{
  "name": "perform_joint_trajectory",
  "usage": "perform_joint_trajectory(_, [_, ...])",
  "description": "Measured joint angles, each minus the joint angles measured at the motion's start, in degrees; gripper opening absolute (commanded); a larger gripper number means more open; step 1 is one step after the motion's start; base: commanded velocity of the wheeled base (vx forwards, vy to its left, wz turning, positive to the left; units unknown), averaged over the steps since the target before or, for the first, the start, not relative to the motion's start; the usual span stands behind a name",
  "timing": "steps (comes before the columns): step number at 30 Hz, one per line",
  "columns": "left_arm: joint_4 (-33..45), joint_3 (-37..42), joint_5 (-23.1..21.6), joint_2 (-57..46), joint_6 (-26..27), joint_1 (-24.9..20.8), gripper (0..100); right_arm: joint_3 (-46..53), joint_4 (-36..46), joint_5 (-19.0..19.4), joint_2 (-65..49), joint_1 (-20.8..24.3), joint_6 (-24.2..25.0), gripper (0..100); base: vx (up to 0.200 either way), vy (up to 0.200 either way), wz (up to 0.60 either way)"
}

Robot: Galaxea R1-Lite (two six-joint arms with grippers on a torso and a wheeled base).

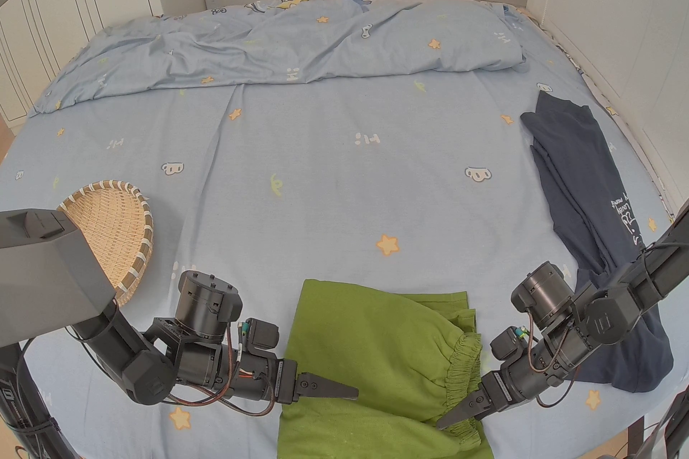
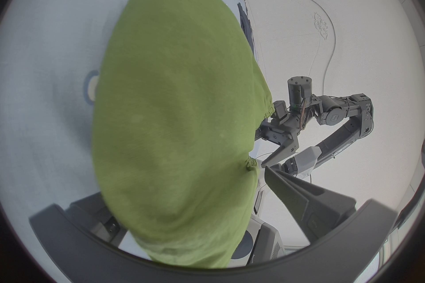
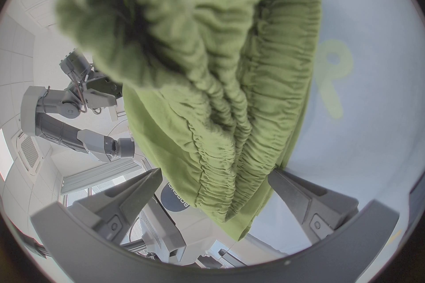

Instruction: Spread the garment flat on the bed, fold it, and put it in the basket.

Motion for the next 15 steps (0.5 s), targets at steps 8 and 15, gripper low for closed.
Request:
perform_joint_trajectory(8, [-2.55,-0.45,0.16,1.49,-1.27,-1.34,0,2.23,-3.02,3.85,-5.71,-0.96,0.21,100,0.0,0.0,0.0])
perform_joint_trajectory(15, [-2.58,-0.78,-0.28,0.61,-6.85,-1.23,0,-0.17,-2.17,4.84,-12.57,-4.61,2.43,100,0.0,0.0,0.0])
